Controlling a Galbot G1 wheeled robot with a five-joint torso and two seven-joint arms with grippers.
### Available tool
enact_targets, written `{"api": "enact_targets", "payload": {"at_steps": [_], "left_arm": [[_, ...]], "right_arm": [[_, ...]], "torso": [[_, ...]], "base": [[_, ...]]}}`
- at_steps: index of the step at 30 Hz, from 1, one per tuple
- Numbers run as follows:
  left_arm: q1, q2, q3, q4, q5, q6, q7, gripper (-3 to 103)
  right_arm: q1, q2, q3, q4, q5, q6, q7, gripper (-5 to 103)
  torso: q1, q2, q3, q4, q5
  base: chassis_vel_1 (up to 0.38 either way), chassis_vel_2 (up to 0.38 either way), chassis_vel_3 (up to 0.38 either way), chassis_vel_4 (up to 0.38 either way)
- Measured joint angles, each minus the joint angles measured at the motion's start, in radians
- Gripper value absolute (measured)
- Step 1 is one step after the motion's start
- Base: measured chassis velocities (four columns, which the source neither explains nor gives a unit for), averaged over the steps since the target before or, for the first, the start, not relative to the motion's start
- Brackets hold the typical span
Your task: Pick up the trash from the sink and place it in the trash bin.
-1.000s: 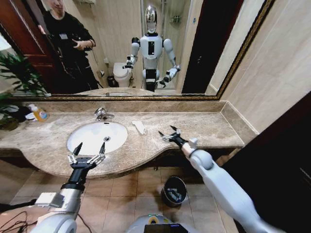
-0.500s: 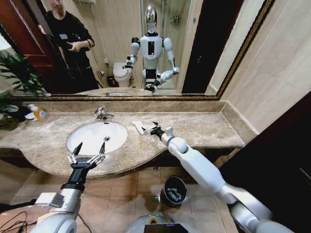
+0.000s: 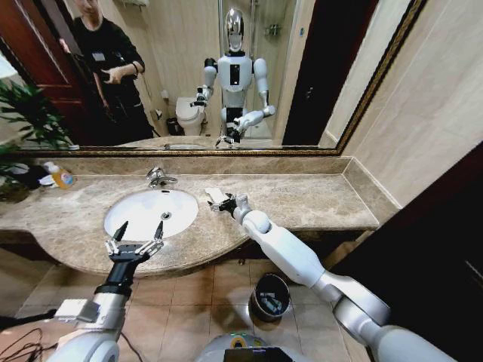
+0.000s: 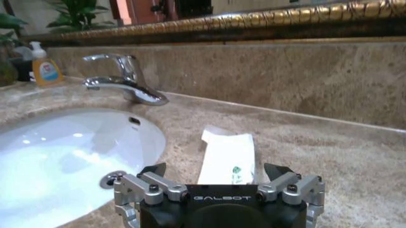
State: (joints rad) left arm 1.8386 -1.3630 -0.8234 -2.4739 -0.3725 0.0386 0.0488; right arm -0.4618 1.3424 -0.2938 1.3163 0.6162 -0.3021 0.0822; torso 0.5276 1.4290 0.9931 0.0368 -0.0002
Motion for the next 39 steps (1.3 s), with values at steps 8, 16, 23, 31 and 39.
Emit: {"api": "enact_targets", "payload": {"at_steps": [8, 16, 23, 31, 39], "left_arm": [[0.0, 0.0, 0.0, 0.0, 0.0, 0.0, 0.0, 100], [0.0, 0.0, 0.0, 0.0, 0.0, 0.0, 0.0, 100], [0.0, 0.0, 0.0, 0.0, 0.0, 0.0, 0.0, 100], [0.0, 0.0, 0.0, 0.0, 0.0, 0.0, 0.0, 100], [0.0, 0.0, 0.0, 0.0, 0.0, 0.0, 0.0, 100]], "right_arm": [[0.001, 0.014, 0.004, -0.033, -0.017, 0.015, -0.013, 85], [-0.003, 0.009, 0.007, -0.032, -0.021, 0.023, -0.028, 52], [-0.006, 0.005, 0.009, -0.028, -0.021, 0.031, -0.028, 25], [-0.032, -0.034, 0.03, 0.053, -0.022, 0.035, -0.025, 2], [-0.107, -0.159, 0.139, 0.283, 0.0, 0.029, -0.028, 0]], "torso": [[0.0, 0.0, 0.0, 0.0, 0.0001], [0.0, 0.0, 0.0, 0.0, 0.0002], [0.0, 0.0, 0.0, 0.0, 0.0002], [0.0, 0.0, 0.0, 0.0001, 0.0003], [0.0, 0.0, 0.0, 0.0, 0.0004]], "base": [[0.0, 0.0, 0.0, 0.0], [0.0, 0.0, 0.0, 0.0], [0.0, 0.0, 0.0, 0.0], [0.0, 0.0, 0.0, 0.0], [0.0, 0.0, 0.0, 0.0]]}}
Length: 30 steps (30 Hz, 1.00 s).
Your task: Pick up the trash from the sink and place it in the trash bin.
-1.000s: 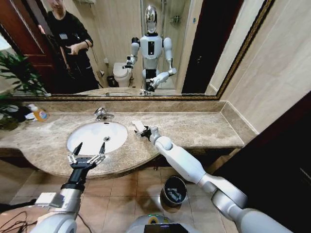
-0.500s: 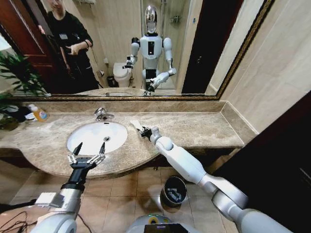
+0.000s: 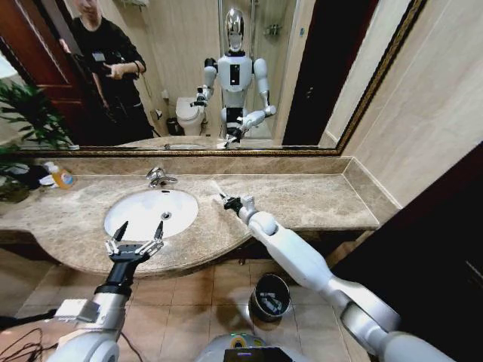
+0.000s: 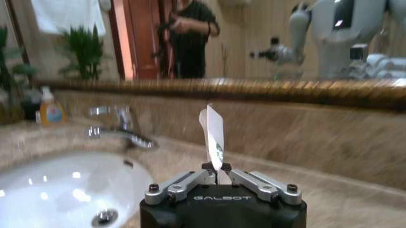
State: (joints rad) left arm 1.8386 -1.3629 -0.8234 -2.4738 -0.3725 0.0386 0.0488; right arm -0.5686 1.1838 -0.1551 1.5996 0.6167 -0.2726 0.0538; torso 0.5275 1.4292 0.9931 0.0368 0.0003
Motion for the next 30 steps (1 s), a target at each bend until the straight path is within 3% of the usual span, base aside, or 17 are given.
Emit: {"api": "enact_targets", "payload": {"at_steps": [2, 5, 6, 8, 14, 16, 17, 20, 23, 25, 26, 27, 30], "left_arm": [[0.0, 0.0, 0.0, 0.0, 0.0, 0.0, 0.0, 100], [0.0, 0.0, 0.0, 0.0, 0.0, 0.0, 0.0, 100], [0.0, 0.0, 0.0, 0.0, 0.0, 0.0, 0.0, 100], [0.0, 0.0, 0.0, 0.0, 0.0, 0.0, 0.0, 100], [0.0, 0.0, 0.0, 0.0, 0.0, 0.0, 0.0, 100], [0.0, 0.0, 0.0, 0.0, 0.0, 0.0, 0.0, 100], [0.0, 0.0, 0.0, 0.0, 0.0, 0.0, 0.0, 100], [0.0, 0.0, 0.0, 0.0, 0.0, 0.0, 0.0, 100], [0.0, 0.0, 0.0, 0.0, 0.0, 0.0, 0.0, 100], [0.0, 0.0, 0.0, 0.0, 0.0, 0.0, 0.0, 100], [0.0, 0.0, 0.0, 0.0, 0.0, 0.0, 0.0, 100], [0.0, 0.0, 0.0, 0.0, 0.0, 0.0, 0.0, 100], [0.0, 0.0, 0.0, 0.0, 0.0, 0.0, 0.0, 100]], "right_arm": [[-0.011, -0.018, 0.017, 0.029, 0.011, -0.003, -0.005, 0], [-0.103, -0.128, 0.127, 0.187, 0.076, -0.009, -0.048, 0], [-0.103, -0.128, 0.127, 0.187, 0.076, -0.009, -0.048, 0], [-0.233, -0.233, 0.24, 0.313, 0.101, -0.005, -0.1, 0], [-0.425, -0.343, 0.356, 0.435, 0.122, 0.041, -0.124, 0], [-0.571, -0.375, 0.475, 0.496, 0.126, 0.07, -0.146, 0], [-0.571, -0.375, 0.475, 0.496, 0.126, 0.07, -0.146, 0], [-0.828, -0.365, 0.676, 0.541, 0.115, 0.132, -0.273, 0], [-0.865, -0.359, 0.703, 0.542, 0.111, 0.148, -0.297, 0], [-1.011, -0.317, 0.798, 0.51, 0.081, 0.256, -0.412, 0], [-1.011, -0.317, 0.798, 0.51, 0.081, 0.256, -0.412, 0], [-1.062, -0.281, 0.829, 0.464, 0.056, 0.329, -0.482, 0], [-1.118, -0.242, 0.868, 0.419, 0.04, 0.385, -0.572, 0]], "torso": [[0.0, 0.0, 0.0, 0.0, 0.0], [0.0, 0.0, 0.0, 0.0002, -0.0002], [0.0, 0.0, 0.0, 0.0002, -0.0002], [0.0, 0.0, 0.0, -0.0006, 0.0001], [0.0, 0.0, 0.0, 0.0, 0.0001], [0.0, 0.0, 0.0, 0.0001, 0.0002], [0.0, 0.0, 0.0, 0.0001, 0.0002], [0.0, 0.0, 0.0, -0.0004, 0.0003], [0.0, 0.0, 0.0, -0.0003, 0.0003], [0.0, 0.0, 0.0, -0.0001, -0.0005], [0.0, 0.0, 0.0, -0.0001, -0.0005], [0.0, 0.0, 0.0, 0.0, 0.0002], [0.0, 0.0, 0.0, 0.0002, 0.0]], "base": [[0.0, 0.0, 0.0, 0.0], [0.0, 0.0, 0.0, 0.0], [0.0, 0.0, 0.0, 0.0], [0.0, 0.0, 0.0, 0.0], [0.0, 0.0, 0.0, 0.0], [0.0, 0.0, 0.0, 0.0], [0.0, 0.0, 0.0, 0.0], [0.0, 0.0, 0.0, 0.0], [0.0, 0.0, 0.0, 0.0], [0.0, 0.0, 0.0, 0.0], [0.0, 0.0, 0.0, 0.0], [0.0, 0.0, 0.0, 0.0], [0.0, 0.0, 0.0, 0.0]]}}
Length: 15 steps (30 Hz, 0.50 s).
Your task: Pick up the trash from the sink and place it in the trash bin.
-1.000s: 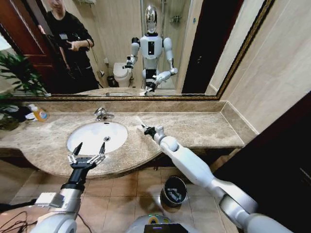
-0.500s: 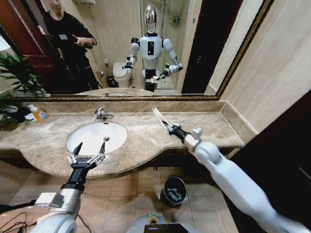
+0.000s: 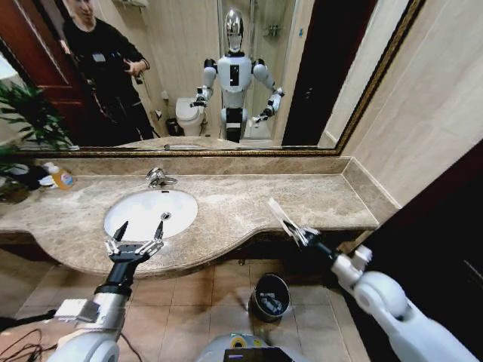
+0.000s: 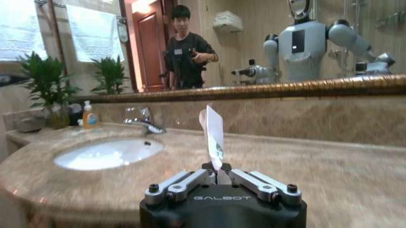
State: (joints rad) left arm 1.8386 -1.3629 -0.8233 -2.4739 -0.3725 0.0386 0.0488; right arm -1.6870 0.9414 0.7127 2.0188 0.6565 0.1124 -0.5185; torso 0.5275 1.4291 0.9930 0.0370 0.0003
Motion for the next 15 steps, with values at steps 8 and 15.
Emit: {"api": "enact_targets", "payload": {"at_steps": [8, 15], "left_arm": [[0.0, 0.0, 0.0, 0.0, 0.0, 0.0, 0.0, 100], [0.0, 0.0, 0.0, 0.0, 0.0, 0.0, 0.0, 100]], "right_arm": [[-0.101, 0.096, 0.033, -0.109, -0.058, 0.077, -0.168, 0], [-0.018, 0.192, -0.066, -0.287, -0.183, 0.072, -0.071, 0]], "torso": [[0.0, 0.0, 0.0, -0.0002, -0.0007], [0.0, 0.0, 0.0, -0.0003, -0.0001]], "base": [[0.0, 0.0, 0.0, 0.0], [0.0, 0.0, 0.0, 0.0]]}}
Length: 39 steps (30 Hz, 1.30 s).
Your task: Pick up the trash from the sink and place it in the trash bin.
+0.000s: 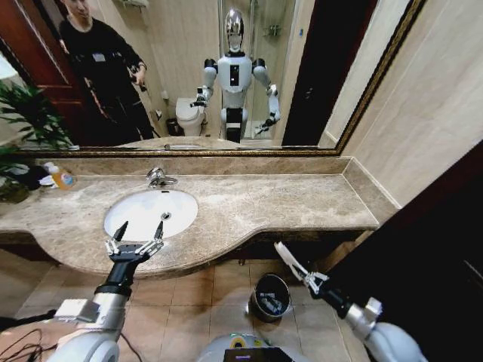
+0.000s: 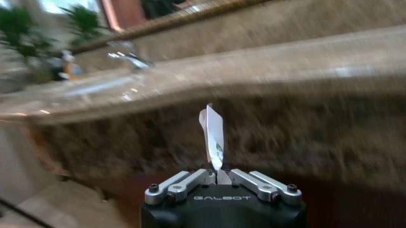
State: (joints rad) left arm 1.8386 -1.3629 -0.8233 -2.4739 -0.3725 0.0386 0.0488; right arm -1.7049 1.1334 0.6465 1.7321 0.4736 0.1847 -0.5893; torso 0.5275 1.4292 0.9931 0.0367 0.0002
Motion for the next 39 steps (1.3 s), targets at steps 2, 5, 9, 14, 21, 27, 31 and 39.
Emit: {"api": "enact_targets", "payload": {"at_steps": [2, 5, 9, 14, 21, 27, 31, 39], "left_arm": [[0.0, 0.0, 0.0, 0.0, 0.0, 0.0, 0.0, 100], [0.0, 0.0, 0.0, 0.0, 0.0, 0.0, 0.0, 100], [0.0, 0.0, 0.0, 0.0, 0.0, 0.0, 0.0, 100], [0.0, 0.0, 0.0, 0.0, 0.0, 0.0, 0.0, 100], [0.0, 0.0, 0.0, 0.0, 0.0, 0.0, 0.0, 100], [0.0, 0.0, 0.0, 0.0, 0.0, 0.0, 0.0, 100], [0.0, 0.0, 0.0, 0.0, 0.0, 0.0, 0.0, 100], [0.0, 0.0, 0.0, 0.0, 0.0, 0.0, 0.0, 100]], "right_arm": [[0.04, 0.023, -0.021, -0.051, -0.036, -0.004, 0.028, 0], [0.103, 0.05, -0.051, -0.131, -0.095, -0.01, 0.063, 0], [0.166, 0.081, -0.094, -0.226, -0.147, -0.027, 0.1, 0], [0.228, 0.122, -0.127, -0.345, -0.224, -0.026, 0.119, 0], [0.308, 0.17, -0.164, -0.523, -0.329, 0.01, 0.219, 0], [0.34, 0.184, -0.176, -0.594, -0.377, 0.013, 0.288, 0], [0.358, 0.187, -0.18, -0.645, -0.398, 0.026, 0.317, 1], [0.37, 0.195, -0.178, -0.666, -0.388, 0.051, 0.346, 28]], "torso": [[0.0, 0.0, 0.0, 0.0002, -0.0002], [0.0, 0.0, 0.0, 0.0002, -0.0003], [0.0, 0.0, 0.0, 0.0001, -0.0004], [0.0, 0.0, 0.0, 0.0002, -0.0004], [0.0, 0.0, 0.0, 0.0001, -0.0001], [0.0, 0.0, 0.0, 0.0001, -0.0001], [0.0, 0.0, 0.0, 0.0, -0.0002], [0.0, 0.0, 0.0, 0.0001, -0.0002]], "base": [[0.0, 0.0, 0.0, 0.0], [0.0, 0.0, 0.0, 0.0], [0.0, 0.0, 0.0, 0.0], [0.0, 0.0, 0.0, 0.0], [0.0, 0.0, 0.0, 0.0], [0.0, 0.0, 0.0, 0.0], [0.0, 0.0, 0.0, 0.0], [0.0, 0.0, 0.0, 0.0]]}}
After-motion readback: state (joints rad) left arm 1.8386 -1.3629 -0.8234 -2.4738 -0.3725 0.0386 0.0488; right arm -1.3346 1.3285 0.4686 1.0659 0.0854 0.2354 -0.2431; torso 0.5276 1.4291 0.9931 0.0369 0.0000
